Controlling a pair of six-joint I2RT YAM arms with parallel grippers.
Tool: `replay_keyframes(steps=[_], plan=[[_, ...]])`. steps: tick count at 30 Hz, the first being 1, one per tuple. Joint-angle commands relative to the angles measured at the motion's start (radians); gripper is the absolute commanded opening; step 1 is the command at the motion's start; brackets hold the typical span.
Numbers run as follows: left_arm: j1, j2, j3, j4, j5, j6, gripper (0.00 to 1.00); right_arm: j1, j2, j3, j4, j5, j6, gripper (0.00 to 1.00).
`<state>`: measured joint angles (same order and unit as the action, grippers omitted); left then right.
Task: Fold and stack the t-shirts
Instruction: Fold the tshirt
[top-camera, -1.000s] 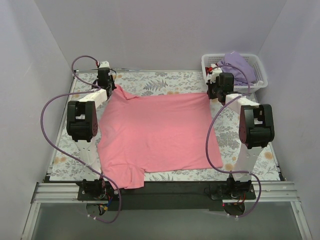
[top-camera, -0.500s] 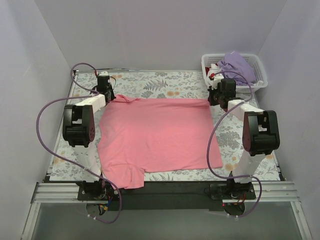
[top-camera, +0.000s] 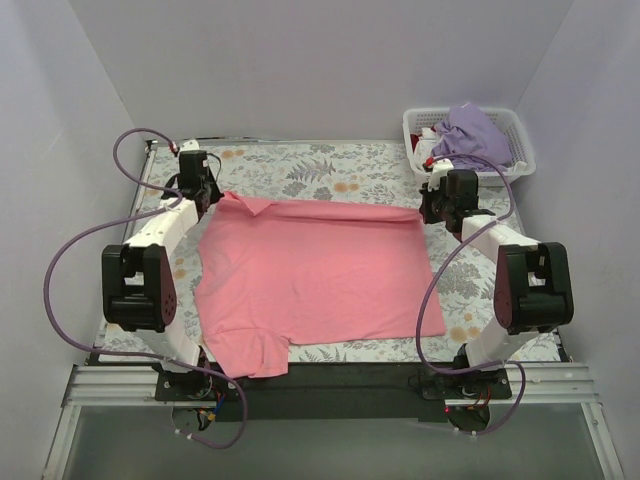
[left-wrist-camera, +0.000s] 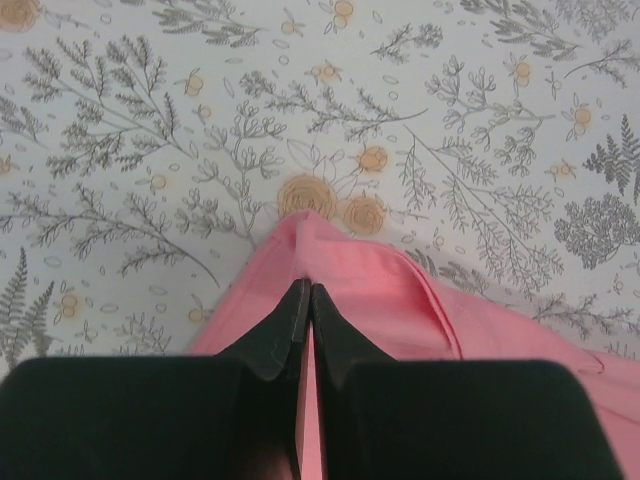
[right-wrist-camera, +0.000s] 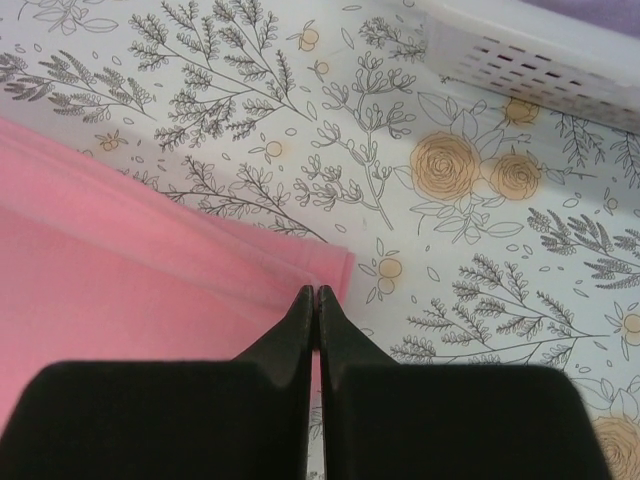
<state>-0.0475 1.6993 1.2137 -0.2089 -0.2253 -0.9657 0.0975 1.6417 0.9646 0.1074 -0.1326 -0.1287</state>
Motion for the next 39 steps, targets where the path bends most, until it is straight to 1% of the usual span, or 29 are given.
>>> replay_keyframes(steps=[1,11,13,18,23,30,34,39], plan=[[0.008,-0.107,-0.037,-0.078,-0.029,-0.053,0.00,-0.007,-0.051,-0.035,0.025,0.018,0.008,0.01],[0.006,-0.282,-0.155,-0.181,-0.120,-0.143,0.00,-0.005,-0.132,-0.109,0.026,0.040,0.012,0.01],[0.006,-0.326,-0.189,-0.185,-0.103,-0.168,0.00,-0.007,-0.141,-0.122,0.026,0.047,0.015,0.01],[0.006,-0.404,-0.272,-0.182,-0.112,-0.220,0.00,-0.005,-0.154,-0.150,0.026,0.047,0.031,0.01],[0.006,-0.481,-0.373,-0.170,-0.065,-0.275,0.00,-0.004,-0.155,-0.173,0.026,0.048,0.049,0.01],[0.006,-0.501,-0.479,-0.138,-0.019,-0.309,0.00,0.001,-0.112,-0.190,0.026,0.064,0.066,0.01],[0.006,-0.501,-0.490,-0.129,-0.025,-0.308,0.00,0.002,-0.068,-0.173,0.025,0.034,0.066,0.01],[0.006,-0.503,-0.503,-0.126,-0.046,-0.308,0.00,0.013,-0.056,-0.187,0.025,0.010,0.072,0.03]])
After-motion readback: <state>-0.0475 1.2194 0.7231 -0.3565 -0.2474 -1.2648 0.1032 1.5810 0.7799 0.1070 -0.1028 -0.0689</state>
